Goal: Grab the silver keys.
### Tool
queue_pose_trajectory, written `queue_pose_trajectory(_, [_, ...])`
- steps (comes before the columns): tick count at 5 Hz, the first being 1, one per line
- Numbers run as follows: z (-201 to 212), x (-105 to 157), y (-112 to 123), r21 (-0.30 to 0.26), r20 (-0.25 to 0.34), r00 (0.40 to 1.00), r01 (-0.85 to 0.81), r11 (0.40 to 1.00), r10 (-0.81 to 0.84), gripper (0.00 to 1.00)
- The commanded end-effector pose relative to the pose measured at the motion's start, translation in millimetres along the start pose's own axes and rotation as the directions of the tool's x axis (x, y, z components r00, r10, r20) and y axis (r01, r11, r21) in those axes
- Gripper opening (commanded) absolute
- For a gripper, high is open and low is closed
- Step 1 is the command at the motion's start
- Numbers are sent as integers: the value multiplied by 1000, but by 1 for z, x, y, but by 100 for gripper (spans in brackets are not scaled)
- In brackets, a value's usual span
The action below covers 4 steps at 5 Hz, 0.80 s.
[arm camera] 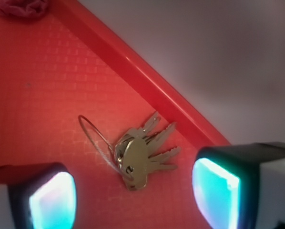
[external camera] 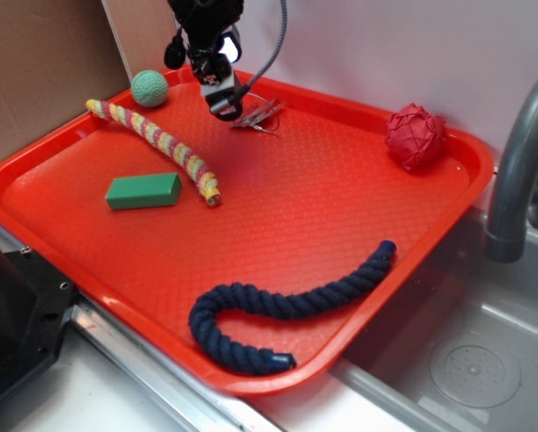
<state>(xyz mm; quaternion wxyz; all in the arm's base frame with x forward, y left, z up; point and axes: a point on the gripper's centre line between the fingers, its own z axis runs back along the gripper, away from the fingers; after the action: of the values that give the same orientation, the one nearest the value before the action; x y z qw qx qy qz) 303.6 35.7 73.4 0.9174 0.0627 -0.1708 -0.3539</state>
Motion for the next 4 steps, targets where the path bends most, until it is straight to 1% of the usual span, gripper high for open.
queue_pose_trajectory(1, [13,13,3,41,32,999,-1,999,0,100])
queue_pose_trajectory(2, [13,13,3,41,32,999,-1,999,0,100])
queue_pose_trajectory(3, [6,18,-17,21,8,998,56,998,-56,100])
queue_pose_trajectory(4, [-1,18,-22,-40,-4,997,73,997,-73,100])
